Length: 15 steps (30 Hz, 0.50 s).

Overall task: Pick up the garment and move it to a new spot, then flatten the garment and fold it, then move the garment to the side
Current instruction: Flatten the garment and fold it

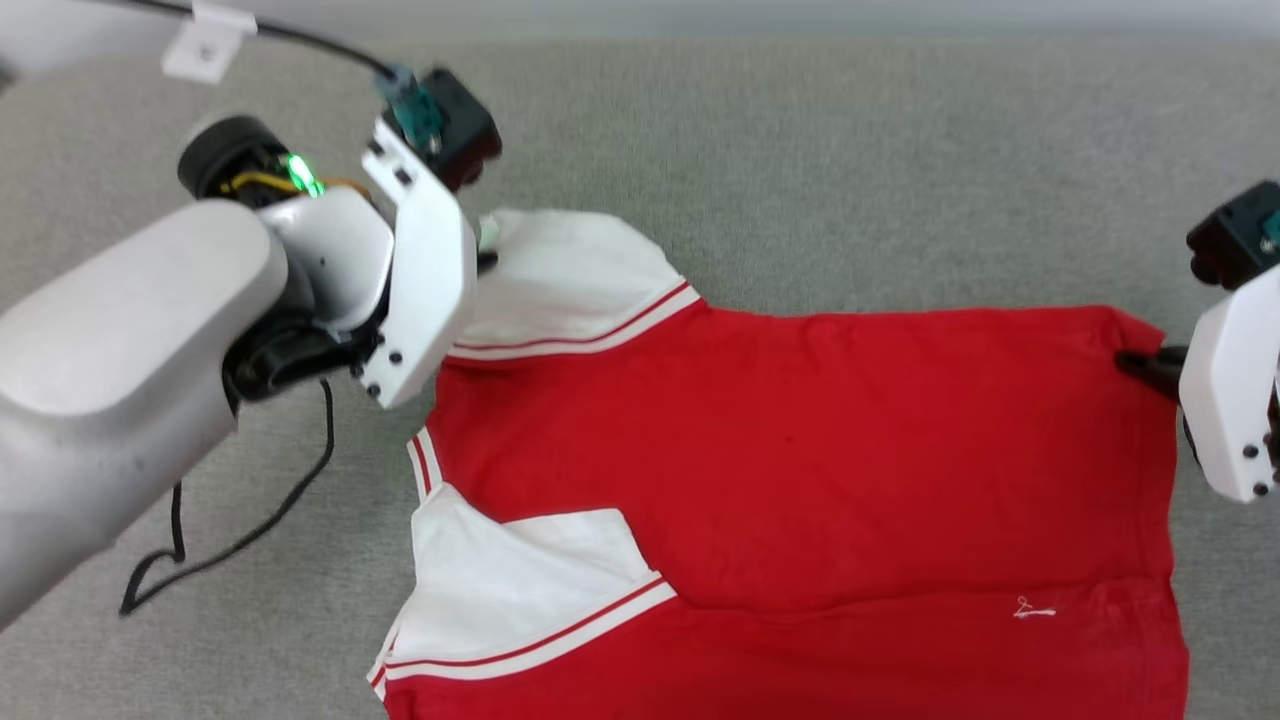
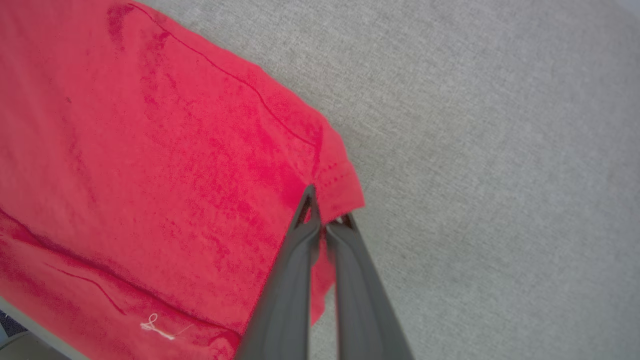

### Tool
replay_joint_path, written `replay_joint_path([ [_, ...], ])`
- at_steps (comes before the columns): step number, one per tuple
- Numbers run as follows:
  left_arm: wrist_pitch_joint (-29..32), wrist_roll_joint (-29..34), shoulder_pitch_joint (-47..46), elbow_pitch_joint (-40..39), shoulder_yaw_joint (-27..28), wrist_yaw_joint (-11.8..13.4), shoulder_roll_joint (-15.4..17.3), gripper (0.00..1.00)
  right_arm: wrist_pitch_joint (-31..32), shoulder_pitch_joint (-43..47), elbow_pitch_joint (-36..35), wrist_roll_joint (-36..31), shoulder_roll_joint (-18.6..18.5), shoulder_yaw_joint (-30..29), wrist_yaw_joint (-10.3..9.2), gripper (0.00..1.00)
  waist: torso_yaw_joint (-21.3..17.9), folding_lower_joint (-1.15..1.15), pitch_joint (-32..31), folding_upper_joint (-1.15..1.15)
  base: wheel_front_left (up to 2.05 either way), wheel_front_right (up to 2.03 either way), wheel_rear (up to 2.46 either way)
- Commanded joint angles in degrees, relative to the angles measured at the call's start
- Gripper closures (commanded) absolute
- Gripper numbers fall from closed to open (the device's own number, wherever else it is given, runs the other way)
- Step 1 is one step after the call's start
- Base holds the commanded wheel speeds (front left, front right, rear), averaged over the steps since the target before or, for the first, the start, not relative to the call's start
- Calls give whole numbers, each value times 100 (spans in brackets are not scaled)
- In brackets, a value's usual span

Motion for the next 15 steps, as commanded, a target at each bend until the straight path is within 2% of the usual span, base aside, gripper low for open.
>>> replay_joint_path([
  [1, -15, -1, 127, -57, -5, 1, 51, 100, -59, 131, -16, 43, -44, 2, -3, 100, 0, 0, -342, 0, 0, 0, 0],
  [9, -41, 27, 894, -656, -8, 3, 516, 100, -491, 978, -188, 177, -290, -67, -3, 100, 54, 0, -940, 0, 0, 0, 0],
  [15, -22, 0, 1662, -1163, -12, 154, 876, 100, -673, 1717, -342, 282, -403, -183, -3, 100, 108, 0, -1282, 0, 0, 0, 0],
])
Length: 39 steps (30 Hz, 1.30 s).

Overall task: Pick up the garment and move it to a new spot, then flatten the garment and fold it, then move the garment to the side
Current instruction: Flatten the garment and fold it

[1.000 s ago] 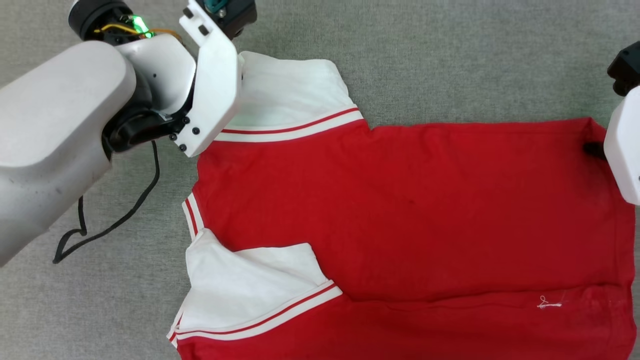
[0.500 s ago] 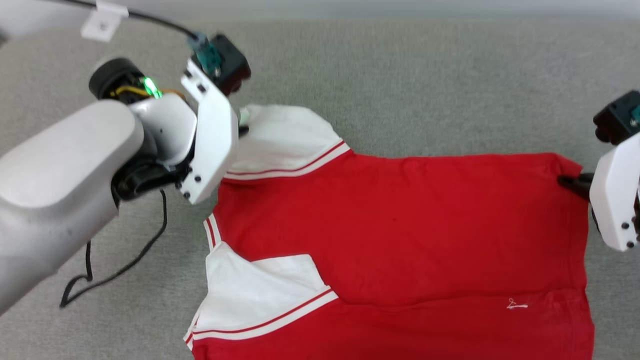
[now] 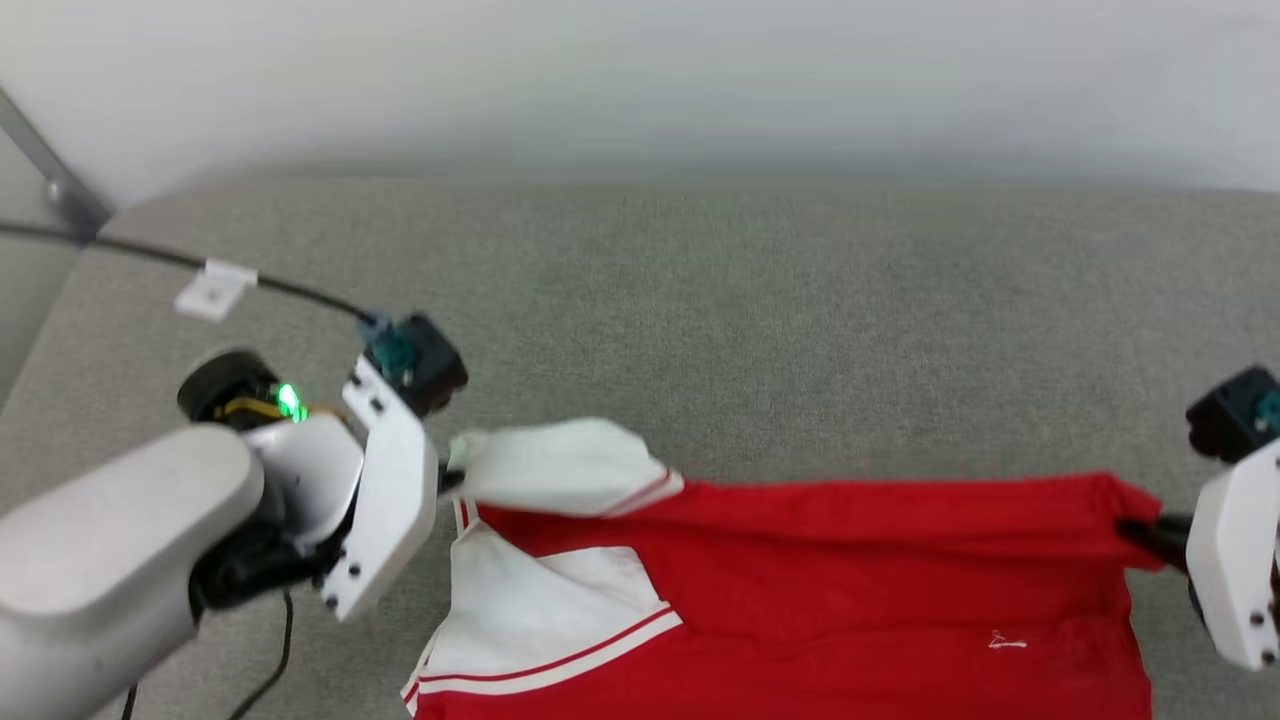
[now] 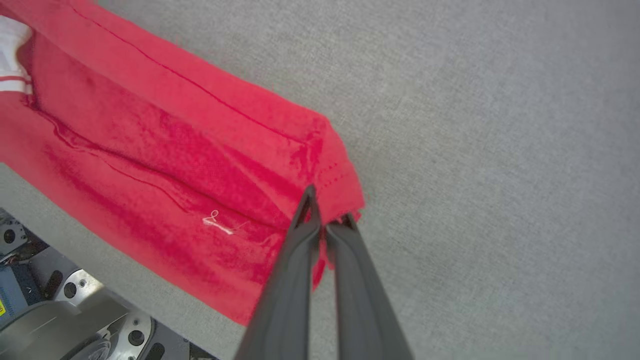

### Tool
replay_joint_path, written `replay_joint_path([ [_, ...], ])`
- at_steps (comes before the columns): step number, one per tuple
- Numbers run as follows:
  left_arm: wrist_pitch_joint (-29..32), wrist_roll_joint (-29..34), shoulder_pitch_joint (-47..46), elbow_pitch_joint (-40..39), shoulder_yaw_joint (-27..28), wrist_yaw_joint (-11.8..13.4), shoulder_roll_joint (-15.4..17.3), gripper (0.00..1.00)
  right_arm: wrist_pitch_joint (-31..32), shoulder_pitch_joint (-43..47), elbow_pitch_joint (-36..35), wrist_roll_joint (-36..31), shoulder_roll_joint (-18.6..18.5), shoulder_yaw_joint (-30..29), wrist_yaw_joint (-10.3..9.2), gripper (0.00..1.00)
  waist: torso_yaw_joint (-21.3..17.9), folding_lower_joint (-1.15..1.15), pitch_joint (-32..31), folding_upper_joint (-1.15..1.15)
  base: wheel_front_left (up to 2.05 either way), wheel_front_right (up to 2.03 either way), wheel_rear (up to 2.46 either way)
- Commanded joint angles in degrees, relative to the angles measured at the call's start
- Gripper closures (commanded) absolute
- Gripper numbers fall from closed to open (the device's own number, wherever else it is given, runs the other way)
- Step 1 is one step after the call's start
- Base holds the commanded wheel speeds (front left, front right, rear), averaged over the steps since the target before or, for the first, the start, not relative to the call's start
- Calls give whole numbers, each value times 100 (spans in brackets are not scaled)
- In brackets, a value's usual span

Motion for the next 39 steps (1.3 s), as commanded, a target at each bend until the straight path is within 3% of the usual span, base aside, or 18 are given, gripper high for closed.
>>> replay_joint_path([
  [1, -17, -5, 182, -72, 4, 56, 63, 100, -23, 179, -37, 39, -50, -20, -3, 100, 34, 1, -106, 0, 0, 0, 0],
  [9, -211, -26, 1214, -459, 6, 312, 290, 100, -98, 941, -89, 44, -33, -85, -3, 100, 52, 1, -61, 0, 0, 0, 0],
  [14, -378, -54, 1659, -283, 8, 372, 166, 100, -75, 1074, -1, -134, 78, -5, -3, 100, 45, 1, 181, 0, 0, 0, 0],
  [21, -578, 116, 1978, 209, 19, 273, -101, 100, -127, 961, 236, -334, 276, 196, -4, 100, 32, 1, 414, 0, 0, 0, 0],
  [22, -675, 161, 1972, 257, 47, 292, -128, 72, -200, 945, 257, -351, 295, 182, -4, 100, 36, 1, 411, 0, 0, 0, 0],
  [23, -796, 230, 1932, 283, 78, 306, -140, 0, -255, 923, 277, -374, 306, 148, -4, 95, 38, 1, 390, 0, 0, 0, 0],
  [24, -893, 244, 1925, 306, 109, 308, -153, 0, -320, 918, 291, -389, 310, 106, -4, 52, 41, 1, 351, 0, 0, 0, 0],
  [25, -986, 288, 1921, 302, 122, 303, -149, 0, -383, 920, 287, -393, 310, 66, -4, 0, 44, 1, 306, 0, 0, 0, 0],
  [28, -1426, 454, 1915, 185, 271, 403, -104, 0, -617, 1013, 104, -421, 277, -78, -3, 0, 46, 1, 120, 0, 0, 0, 0],
  [31, -2060, 719, 2010, 53, 459, 699, -62, 0, -862, 1183, -132, -462, 208, -351, -4, 0, 47, 1, -41, 0, 0, 0, 0],
  [35, -3028, 1086, 2168, 31, 735, 1318, -157, 0, -1225, 1438, -394, -556, 254, -988, -4, 0, 63, 1, -163, 0, 0, 0, 0],
  [39, -4048, 1407, 2426, 125, 1015, 2023, -331, 0, -1554, 1806, -342, -747, 530, -1901, -3, 0, 75, 1, -191, 0, 0, 0, 0],
])
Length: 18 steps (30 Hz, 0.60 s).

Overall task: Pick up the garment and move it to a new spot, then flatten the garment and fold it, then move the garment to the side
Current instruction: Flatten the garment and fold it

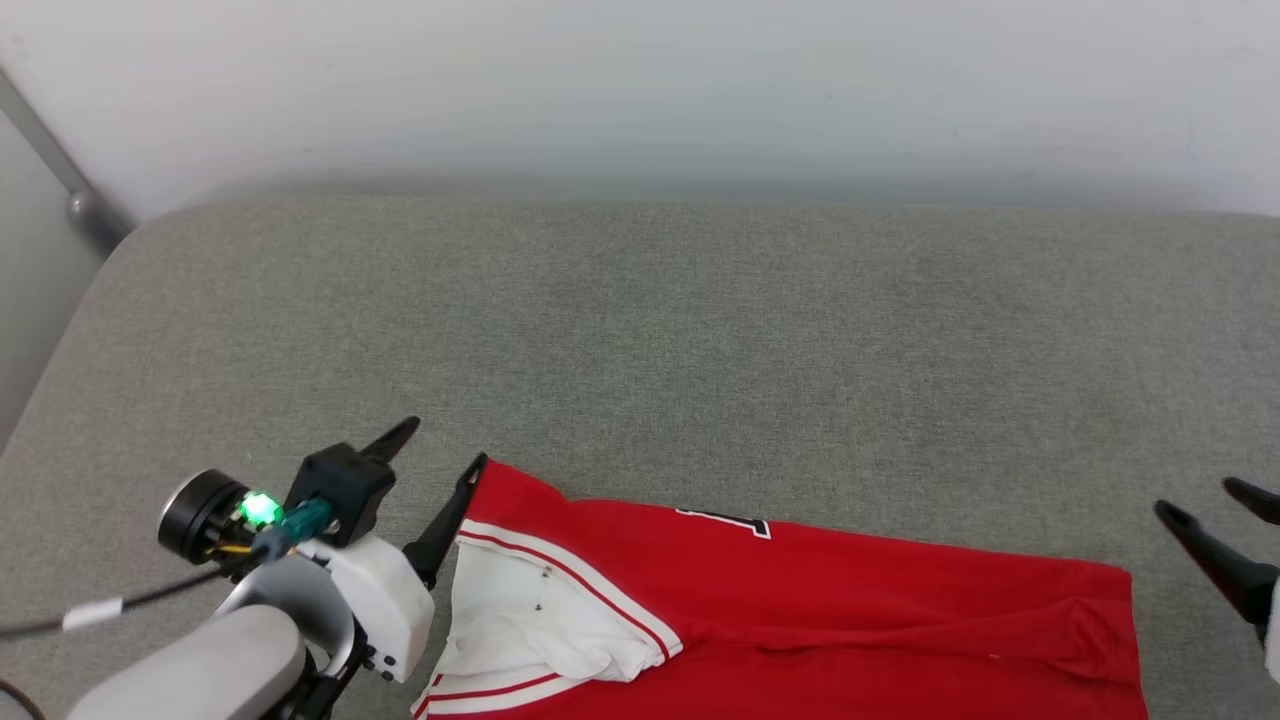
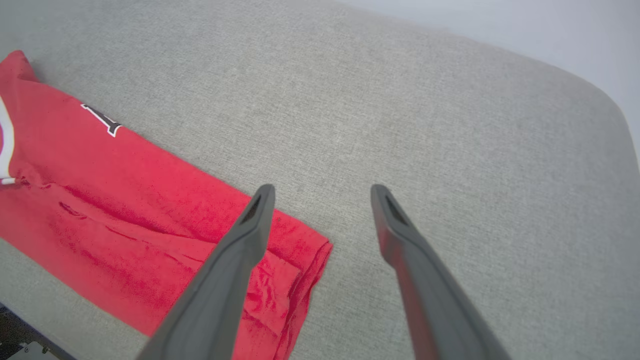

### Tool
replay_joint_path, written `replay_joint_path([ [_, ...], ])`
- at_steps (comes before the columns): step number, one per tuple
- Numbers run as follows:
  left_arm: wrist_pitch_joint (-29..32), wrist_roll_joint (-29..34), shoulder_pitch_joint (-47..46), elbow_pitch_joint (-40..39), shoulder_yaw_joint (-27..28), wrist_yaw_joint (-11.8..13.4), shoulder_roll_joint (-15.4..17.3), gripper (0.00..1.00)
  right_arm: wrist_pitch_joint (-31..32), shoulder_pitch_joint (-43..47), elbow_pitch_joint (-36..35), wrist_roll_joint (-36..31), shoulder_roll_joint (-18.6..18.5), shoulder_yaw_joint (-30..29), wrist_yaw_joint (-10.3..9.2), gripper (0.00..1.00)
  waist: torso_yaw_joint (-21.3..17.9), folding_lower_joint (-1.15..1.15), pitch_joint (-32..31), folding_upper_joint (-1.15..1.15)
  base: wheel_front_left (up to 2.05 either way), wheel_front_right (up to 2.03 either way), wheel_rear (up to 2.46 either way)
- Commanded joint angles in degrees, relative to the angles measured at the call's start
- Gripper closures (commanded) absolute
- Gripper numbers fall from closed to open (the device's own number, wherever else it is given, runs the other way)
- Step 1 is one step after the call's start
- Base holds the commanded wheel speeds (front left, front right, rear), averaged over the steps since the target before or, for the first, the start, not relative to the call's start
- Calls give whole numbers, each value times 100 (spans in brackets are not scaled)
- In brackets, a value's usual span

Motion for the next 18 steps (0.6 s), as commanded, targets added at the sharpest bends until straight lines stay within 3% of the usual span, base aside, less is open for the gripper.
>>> replay_joint_path([
  [1, -328, 88, 185, 67, 92, 232, -60, 0, -73, 224, 62, -79, 154, -259, -3, 0, 9, 0, 9, 0, 0, 0, 0],
  [6, -881, 322, 606, 211, 661, 1100, -372, 0, -99, 822, 287, -87, 687, -1192, -3, 0, 48, 0, 61, 0, 0, 0, 0],
  [10, -911, 842, 1043, -46, 1420, 1531, -680, 0, -1, 1152, 484, 17, 1090, -1542, -3, 0, 83, 0, 151, 0, 0, 0, 0],
  [13, -907, 1233, 1451, -208, 1972, 1662, -947, 0, 63, 1237, 610, 150, 1399, -1608, -3, 0, 118, 0, 238, 0, 0, 0, 0],
  [18, -908, 1884, 2003, -352, 2835, 1583, -1402, 0, 291, 1221, 772, 423, 1793, -1458, -3, 0, 184, 0, 352, 0, 0, 0, 0],
])
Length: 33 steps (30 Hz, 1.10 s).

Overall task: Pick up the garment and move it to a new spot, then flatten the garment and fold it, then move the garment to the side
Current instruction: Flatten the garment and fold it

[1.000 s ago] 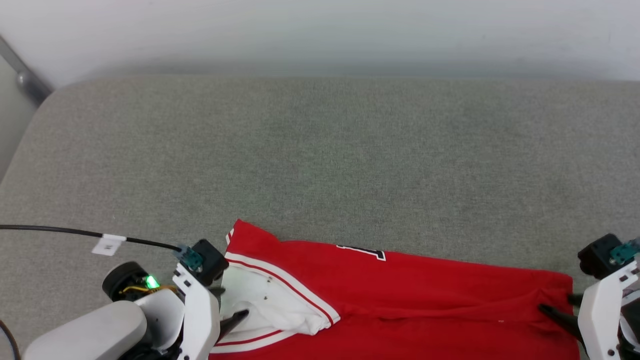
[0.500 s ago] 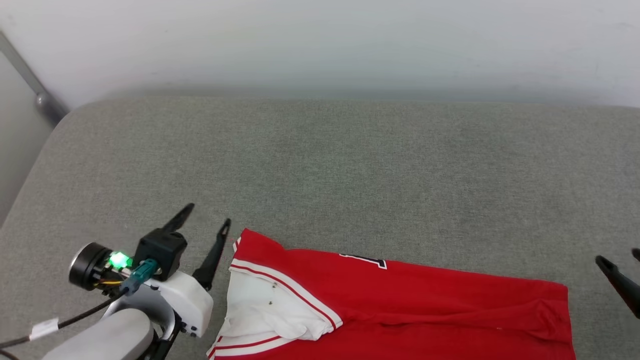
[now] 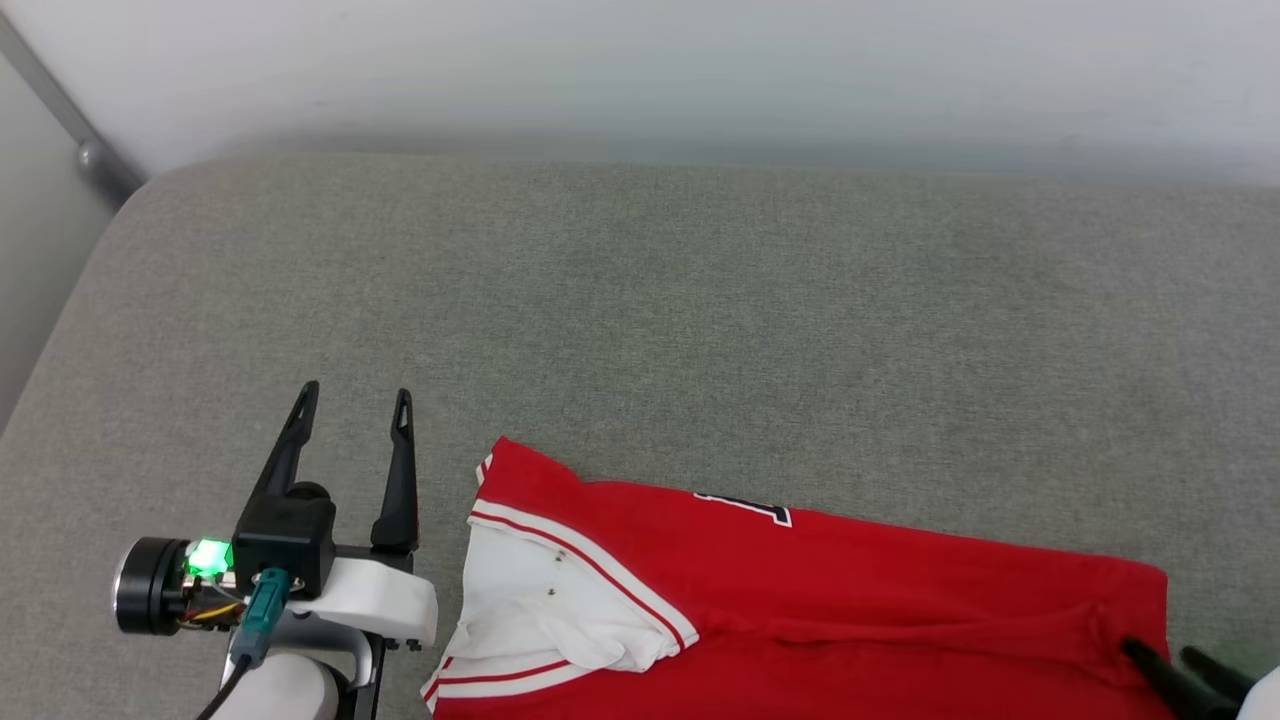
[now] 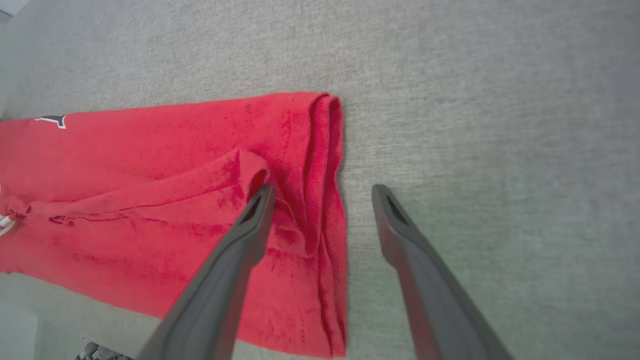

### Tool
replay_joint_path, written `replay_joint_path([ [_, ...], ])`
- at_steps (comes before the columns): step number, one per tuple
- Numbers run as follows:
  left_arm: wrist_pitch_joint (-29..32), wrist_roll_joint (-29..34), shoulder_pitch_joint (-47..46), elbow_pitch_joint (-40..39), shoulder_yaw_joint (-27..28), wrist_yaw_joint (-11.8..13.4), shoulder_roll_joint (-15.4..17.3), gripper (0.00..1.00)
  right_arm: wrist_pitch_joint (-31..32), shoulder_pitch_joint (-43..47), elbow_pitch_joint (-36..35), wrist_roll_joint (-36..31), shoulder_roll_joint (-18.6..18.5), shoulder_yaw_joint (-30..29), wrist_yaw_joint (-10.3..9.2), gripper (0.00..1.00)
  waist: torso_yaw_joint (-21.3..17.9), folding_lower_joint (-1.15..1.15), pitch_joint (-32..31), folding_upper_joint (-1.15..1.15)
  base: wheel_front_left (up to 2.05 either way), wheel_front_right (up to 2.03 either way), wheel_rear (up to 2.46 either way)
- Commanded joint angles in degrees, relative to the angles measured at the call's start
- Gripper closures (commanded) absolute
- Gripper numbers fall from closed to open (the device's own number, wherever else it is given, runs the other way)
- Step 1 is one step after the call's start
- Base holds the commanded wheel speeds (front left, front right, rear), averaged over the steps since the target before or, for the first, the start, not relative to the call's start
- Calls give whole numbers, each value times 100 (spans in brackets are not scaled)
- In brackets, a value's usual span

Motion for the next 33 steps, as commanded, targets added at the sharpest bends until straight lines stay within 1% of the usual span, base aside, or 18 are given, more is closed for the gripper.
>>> replay_joint_path([
  [1, -24, 195, 204, -27, 217, -63, -134, 0, 79, -3, 69, 77, 88, 55, -3, 0, 40, 0, 40, 0, 0, 0, 0],
  [6, -25, 772, 614, -56, 920, -316, -615, 0, 375, 73, 296, 275, 256, 475, -3, 0, 127, 0, 82, 0, 0, 0, 0],
  [11, -25, 1272, 999, -111, 1508, -565, -1085, 0, 527, 159, 495, 386, 296, 868, -3, 0, 172, 0, 86, 0, 0, 0, 0],
  [16, -26, 1695, 1309, -133, 1940, -843, -1507, 0, 598, 77, 627, 437, 288, 1141, -3, 0, 171, 0, 81, 0, 0, 0, 0],
  [17, -26, 1778, 1371, -141, 2012, -877, -1597, 0, 629, 48, 638, 466, 276, 1194, -2, 11, 172, 0, 73, 0, 0, 0, 0],
  [18, -26, 1860, 1419, -151, 2096, -912, -1678, 0, 636, 14, 639, 491, 253, 1228, -2, 62, 171, 0, 64, 0, 0, 0, 0],
  [19, -26, 1928, 1459, -145, 2166, -967, -1731, 0, 629, -24, 630, 511, 220, 1250, -1, 91, 169, 0, 54, 0, 0, 0, 0],
  [20, -26, 1928, 1459, -145, 2166, -967, -1731, 0, 629, -24, 630, 511, 220, 1250, -1, 91, 169, 0, 54, 0, 0, 0, 0],
  [21, -26, 1995, 1493, -130, 2231, -1023, -1796, 0, 627, -55, 609, 554, 185, 1259, 3, 100, 171, 0, 39, 0, 0, 0, 0],
  [23, -26, 2145, 1582, -104, 2320, -1117, -1926, 0, 574, -137, 560, 587, 101, 1233, 6, 100, 165, 0, -9, 0, 0, 0, 0],
  [27, -26, 2395, 1719, -44, 2454, -1285, -2077, 0, 449, -238, 485, 642, -110, 1091, 1, 100, 141, 0, -139, 0, 0, 0, 0],
  [33, -26, 2687, 1897, -53, 2630, -1405, -2166, 0, 324, -296, 384, 747, -403, 850, -4, 100, 75, 0, -312, 0, 0, 0, 0],
])
